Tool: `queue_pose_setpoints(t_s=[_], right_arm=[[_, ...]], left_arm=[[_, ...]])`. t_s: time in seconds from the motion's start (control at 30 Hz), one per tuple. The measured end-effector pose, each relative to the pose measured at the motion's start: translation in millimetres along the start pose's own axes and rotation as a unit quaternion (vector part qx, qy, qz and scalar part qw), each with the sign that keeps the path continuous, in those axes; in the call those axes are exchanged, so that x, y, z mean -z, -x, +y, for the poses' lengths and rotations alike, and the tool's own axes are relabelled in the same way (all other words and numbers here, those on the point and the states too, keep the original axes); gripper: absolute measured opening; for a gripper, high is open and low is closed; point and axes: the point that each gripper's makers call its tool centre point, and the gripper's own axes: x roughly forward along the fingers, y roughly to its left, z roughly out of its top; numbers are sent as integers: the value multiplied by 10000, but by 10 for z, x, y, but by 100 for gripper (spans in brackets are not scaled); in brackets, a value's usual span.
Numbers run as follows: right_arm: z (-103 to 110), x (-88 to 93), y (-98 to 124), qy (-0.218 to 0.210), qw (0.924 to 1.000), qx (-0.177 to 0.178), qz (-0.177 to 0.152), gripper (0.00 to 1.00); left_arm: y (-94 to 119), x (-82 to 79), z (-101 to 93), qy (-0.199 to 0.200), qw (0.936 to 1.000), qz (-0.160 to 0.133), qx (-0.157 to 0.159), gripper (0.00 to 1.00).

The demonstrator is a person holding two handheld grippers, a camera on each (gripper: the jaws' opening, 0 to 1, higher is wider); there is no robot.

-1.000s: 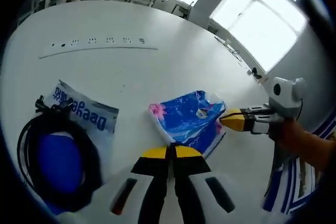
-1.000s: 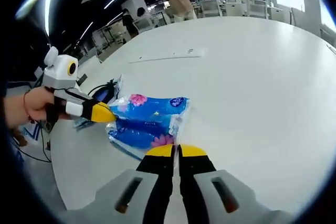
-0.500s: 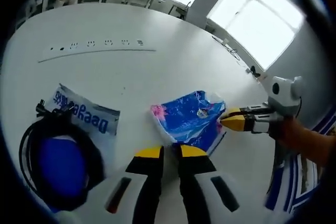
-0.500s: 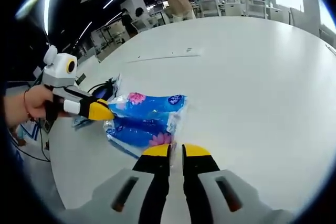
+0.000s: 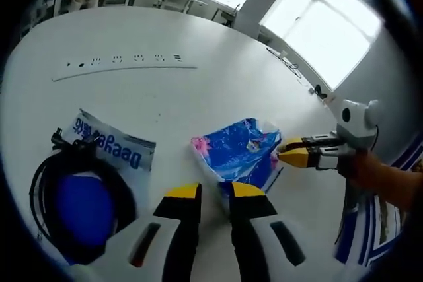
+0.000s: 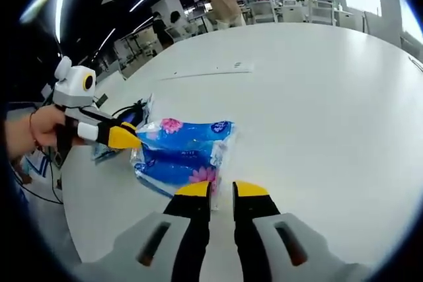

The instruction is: Arrange the tabletop items into an orderly group along one side of the table until the central work area is clear of visible clutter.

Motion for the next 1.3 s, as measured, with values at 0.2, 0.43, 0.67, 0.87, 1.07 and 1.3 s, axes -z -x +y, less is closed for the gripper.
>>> queue_pose_setpoints(t_s=[0.2,0.43,0.67,0.87,1.07,1.3], right_arm=[[4,-36,27,3,10000,41,-59,15],[5,-98,88,56,9998,105,-140,17],[16,-169,143,130,9995,167,-238,16],[65,-231,182,189,9992,165,-315,16],[144,-290,222,268,9988,144,-389,18],[225,-369,268,366,9980,101,-497,21]], left_arm=[[37,-20,-27,-38,10000,-18,39,16],[117,-73,-72,-94,9999,-105,93,20],[215,-134,-207,-292,9991,-189,241,26],[360,-253,-301,-478,9976,-376,324,26],[443,-240,-335,-540,9972,-385,349,30],[561,-279,-393,-663,9959,-480,385,32]])
